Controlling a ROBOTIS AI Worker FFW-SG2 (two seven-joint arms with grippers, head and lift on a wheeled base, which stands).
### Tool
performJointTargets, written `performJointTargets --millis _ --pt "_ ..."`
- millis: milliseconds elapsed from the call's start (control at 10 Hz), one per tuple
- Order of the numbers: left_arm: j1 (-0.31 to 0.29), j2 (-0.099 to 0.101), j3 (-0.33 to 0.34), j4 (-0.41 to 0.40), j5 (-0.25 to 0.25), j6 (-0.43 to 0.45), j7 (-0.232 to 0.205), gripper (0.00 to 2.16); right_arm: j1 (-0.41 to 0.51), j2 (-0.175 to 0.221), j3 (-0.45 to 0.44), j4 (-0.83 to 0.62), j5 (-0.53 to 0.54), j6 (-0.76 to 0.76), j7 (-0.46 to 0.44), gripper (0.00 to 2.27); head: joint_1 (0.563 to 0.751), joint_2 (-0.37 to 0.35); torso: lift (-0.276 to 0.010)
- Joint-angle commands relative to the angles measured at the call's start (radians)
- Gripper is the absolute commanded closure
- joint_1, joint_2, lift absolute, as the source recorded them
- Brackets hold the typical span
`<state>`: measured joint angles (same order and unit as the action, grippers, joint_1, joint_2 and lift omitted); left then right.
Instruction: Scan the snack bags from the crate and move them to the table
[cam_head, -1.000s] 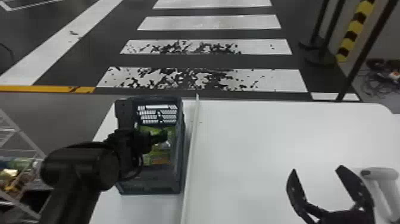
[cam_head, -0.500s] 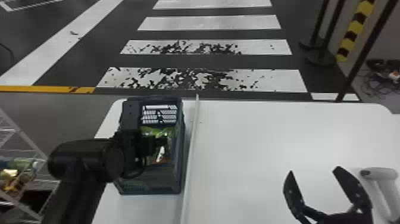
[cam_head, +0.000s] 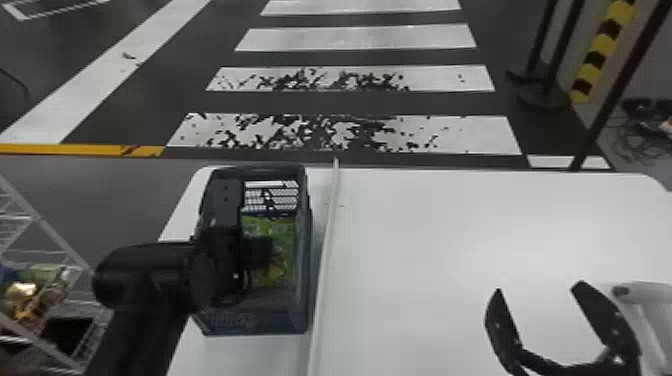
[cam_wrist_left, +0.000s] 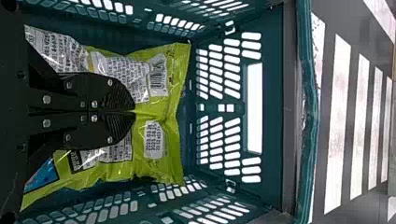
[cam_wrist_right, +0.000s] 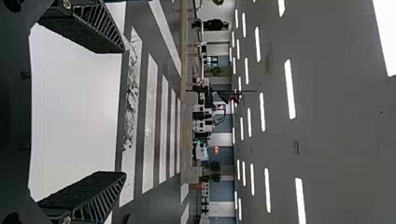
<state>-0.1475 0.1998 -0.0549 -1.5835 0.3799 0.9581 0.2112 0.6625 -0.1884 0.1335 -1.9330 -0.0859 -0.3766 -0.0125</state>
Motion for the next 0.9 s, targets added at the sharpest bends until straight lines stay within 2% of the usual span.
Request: performJointTargets --millis 0,200,500,800 --pt "0.013 -0.002 0.003 -0.004 -0.003 -0.008 0.000 1.77 0.005 0.000 0.000 0.000 -0.003 -0.011 0.000 0.06 0.695 0.110 -0.095" --pt "0.036 -0.002 0.007 -0.027 -0.003 -0.014 0.005 1.80 0.009 0.001 0.003 -0.004 -0.003 -0.020 0.000 0.06 0.695 0.110 -0.095" --pt "0.094 0.000 0.018 -0.185 -0.003 -0.017 0.019 1.80 0.022 0.004 0.005 -0.021 -0.003 -0.020 0.000 0.06 0.695 0.115 -0.095" --pt "0.126 0.001 0.014 -0.314 -0.001 -0.014 0.033 1.84 0.042 0.004 -0.002 -0.029 -0.003 -0.057 0.000 0.06 0.695 0.100 -0.095"
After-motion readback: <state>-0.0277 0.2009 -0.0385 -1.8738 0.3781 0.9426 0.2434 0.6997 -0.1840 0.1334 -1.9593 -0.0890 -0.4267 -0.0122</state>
